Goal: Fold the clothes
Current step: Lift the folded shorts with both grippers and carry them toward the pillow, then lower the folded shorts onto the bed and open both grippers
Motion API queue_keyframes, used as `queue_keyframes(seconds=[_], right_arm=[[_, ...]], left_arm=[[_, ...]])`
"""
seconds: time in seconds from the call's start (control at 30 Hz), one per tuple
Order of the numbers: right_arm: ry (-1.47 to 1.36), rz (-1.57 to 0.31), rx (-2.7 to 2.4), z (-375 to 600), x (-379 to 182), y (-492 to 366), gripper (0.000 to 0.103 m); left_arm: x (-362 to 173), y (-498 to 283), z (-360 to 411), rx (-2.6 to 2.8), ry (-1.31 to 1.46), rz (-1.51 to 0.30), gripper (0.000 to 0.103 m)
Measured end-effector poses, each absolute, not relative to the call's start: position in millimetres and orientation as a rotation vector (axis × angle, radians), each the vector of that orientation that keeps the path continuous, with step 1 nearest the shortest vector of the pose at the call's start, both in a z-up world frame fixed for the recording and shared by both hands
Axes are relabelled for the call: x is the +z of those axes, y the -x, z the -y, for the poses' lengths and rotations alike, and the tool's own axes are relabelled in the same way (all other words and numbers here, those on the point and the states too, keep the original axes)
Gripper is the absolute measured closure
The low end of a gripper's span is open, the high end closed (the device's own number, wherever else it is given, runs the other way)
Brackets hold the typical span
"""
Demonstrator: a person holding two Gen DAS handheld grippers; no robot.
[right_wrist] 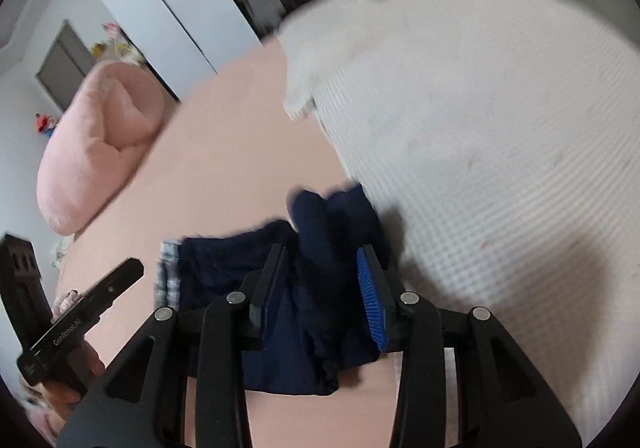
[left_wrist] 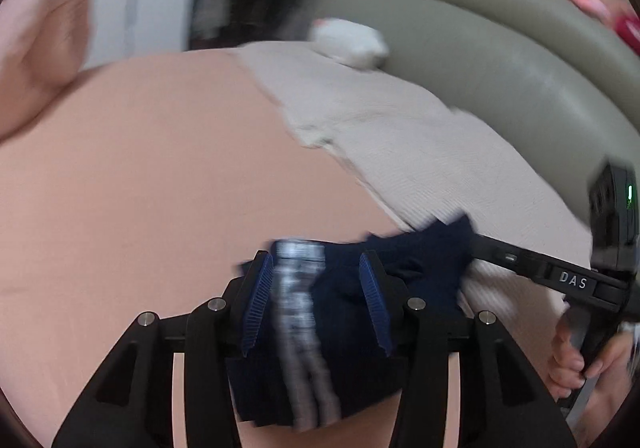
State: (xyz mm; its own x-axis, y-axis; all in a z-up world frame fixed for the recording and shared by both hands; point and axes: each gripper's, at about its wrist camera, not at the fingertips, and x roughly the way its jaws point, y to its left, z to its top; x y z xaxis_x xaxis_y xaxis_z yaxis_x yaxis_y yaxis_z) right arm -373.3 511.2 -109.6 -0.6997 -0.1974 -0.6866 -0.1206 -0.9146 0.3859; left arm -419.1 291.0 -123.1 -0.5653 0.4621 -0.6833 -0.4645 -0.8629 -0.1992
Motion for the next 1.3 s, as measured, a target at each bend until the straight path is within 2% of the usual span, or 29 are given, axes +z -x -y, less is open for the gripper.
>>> queue_keyframes(seconds=[0.03, 0.1, 0.13, 0.23, 0.3, 0.47, 0.53, 0.6, 0.63, 0.77, 0.87, 0.97, 1.0, 1.07, 1.13, 1.17, 1.2, 1.23, 1.27, 1.3], right_arm=[[-1.207, 0.583, -2.767, -501.9, -110.6, 375.4, 0.065], [-1.246, 0.475, -2.722, -482.5, -116.4, 383.0, 0.068], [-1.278, 0.441, -2.702, -475.9, -122.6, 388.9, 0.068], [-1.392, 0.360, -2.673, -464.3, -145.8, 409.9, 0.071], [-1.456, 0.290, -2.694, -466.6, -158.9, 419.9, 0.075], [-1.448, 0.282, -2.730, -482.3, -159.1, 408.8, 0.075], [-1.428, 0.359, -2.759, -492.5, -152.7, 399.1, 0.075], [-1.353, 0.415, -2.795, -496.4, -141.5, 384.8, 0.071], [-1.333, 0.385, -2.792, -490.7, -136.7, 379.3, 0.071], [-1.348, 0.149, -2.714, -454.6, -135.8, 364.9, 0.069], [-1.476, -0.041, -2.749, -447.1, -159.3, 370.5, 0.070], [-1.490, 0.090, -2.721, -469.1, -162.8, 365.5, 0.071], [-1.488, 0.083, -2.742, -472.3, -157.3, 360.6, 0.071], [-1.483, 0.056, -2.789, -474.6, -146.0, 346.8, 0.063], [-1.472, 0.077, -2.813, -475.0, -130.8, 329.9, 0.059], [-1.462, 0.080, -2.830, -472.9, -121.8, 320.2, 0.052], [-1.450, 0.079, -2.849, -470.2, -112.5, 310.3, 0.042], [-1.434, 0.073, -2.866, -466.3, -103.8, 301.3, 0.038], [-1.415, 0.067, -2.876, -460.1, -93.6, 291.2, 0.027], [-1.395, 0.062, -2.885, -453.2, -82.8, 280.7, 0.020]], left_arm=[[-126.0, 418.3, -301.3, 2.368, 1.051, -0.062, 0.057], [-132.6, 417.5, -321.1, 2.318, 1.069, -0.175, 0.065], [-140.2, 420.7, -326.4, 2.316, 1.101, -0.213, 0.065], [-155.8, 432.9, -318.6, 2.328, 1.187, -0.187, 0.067], [-159.7, 440.7, -309.0, 2.334, 1.215, -0.131, 0.078], [-157.6, 437.7, -300.3, 2.316, 1.197, -0.148, 0.078], [-149.1, 429.5, -293.4, 2.316, 1.160, -0.099, 0.074], [-141.9, 418.4, -296.8, 2.307, 1.109, -0.112, 0.049], [-140.3, 413.4, -298.3, 2.304, 1.090, -0.139, 0.046], [-144.1, 415.2, -292.4, 2.322, 1.113, -0.258, 0.045], [-146.9, 416.5, -288.0, 2.332, 1.129, -0.349, 0.051], [-149.7, 417.9, -283.6, 2.341, 1.144, -0.441, 0.052], [-150.7, 418.3, -282.1, 2.343, 1.149, -0.471, 0.051], [-151.4, 419.0, -277.6, 2.348, 1.160, -0.519, 0.052], [-140.8, 417.1, -258.6, 2.368, 1.182, -0.432, 0.051], [-134.6, 412.8, -251.0, 2.379, 1.191, -0.388, 0.050], [-128.5, 408.6, -243.4, 2.390, 1.199, -0.344, 0.046], [-122.3, 404.3, -235.8, 2.400, 1.207, -0.300, 0.043], [-116.0, 399.6, -228.8, 2.411, 1.212, -0.258, 0.034], [-109.2, 392.9, -224.5, 2.429, 1.205, -0.229, 0.026]])
